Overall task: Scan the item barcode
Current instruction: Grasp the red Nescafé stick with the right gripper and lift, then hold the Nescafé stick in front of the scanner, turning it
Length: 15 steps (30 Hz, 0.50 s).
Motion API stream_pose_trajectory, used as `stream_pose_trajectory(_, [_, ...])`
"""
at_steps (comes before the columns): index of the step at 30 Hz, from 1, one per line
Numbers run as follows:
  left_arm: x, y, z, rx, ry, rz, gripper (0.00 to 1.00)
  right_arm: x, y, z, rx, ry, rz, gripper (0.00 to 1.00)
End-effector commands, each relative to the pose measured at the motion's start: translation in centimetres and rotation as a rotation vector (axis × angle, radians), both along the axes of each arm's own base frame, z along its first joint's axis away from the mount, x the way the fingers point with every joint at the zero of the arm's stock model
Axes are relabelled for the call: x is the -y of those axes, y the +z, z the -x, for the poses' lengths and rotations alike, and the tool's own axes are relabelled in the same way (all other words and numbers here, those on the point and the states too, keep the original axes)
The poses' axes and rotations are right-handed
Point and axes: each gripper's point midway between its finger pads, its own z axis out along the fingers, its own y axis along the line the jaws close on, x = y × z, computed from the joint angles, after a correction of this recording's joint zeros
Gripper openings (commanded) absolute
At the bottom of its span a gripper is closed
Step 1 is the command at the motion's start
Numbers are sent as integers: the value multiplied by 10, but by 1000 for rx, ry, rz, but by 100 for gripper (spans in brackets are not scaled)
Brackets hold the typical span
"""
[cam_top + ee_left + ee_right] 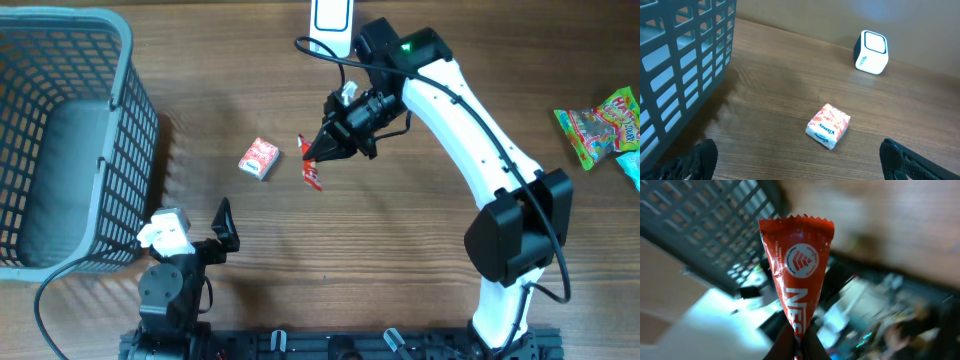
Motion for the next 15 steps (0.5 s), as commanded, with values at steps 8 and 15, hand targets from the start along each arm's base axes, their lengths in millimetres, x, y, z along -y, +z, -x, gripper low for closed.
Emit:
stream_pose_trajectory(8, [0,-1,0,0,5,10,100,-9,15,6,-234,-97,3,4])
stream_pose_trajectory(15, [0,-1,0,0,5,10,100,78,-63,-155,777,-235,712,5])
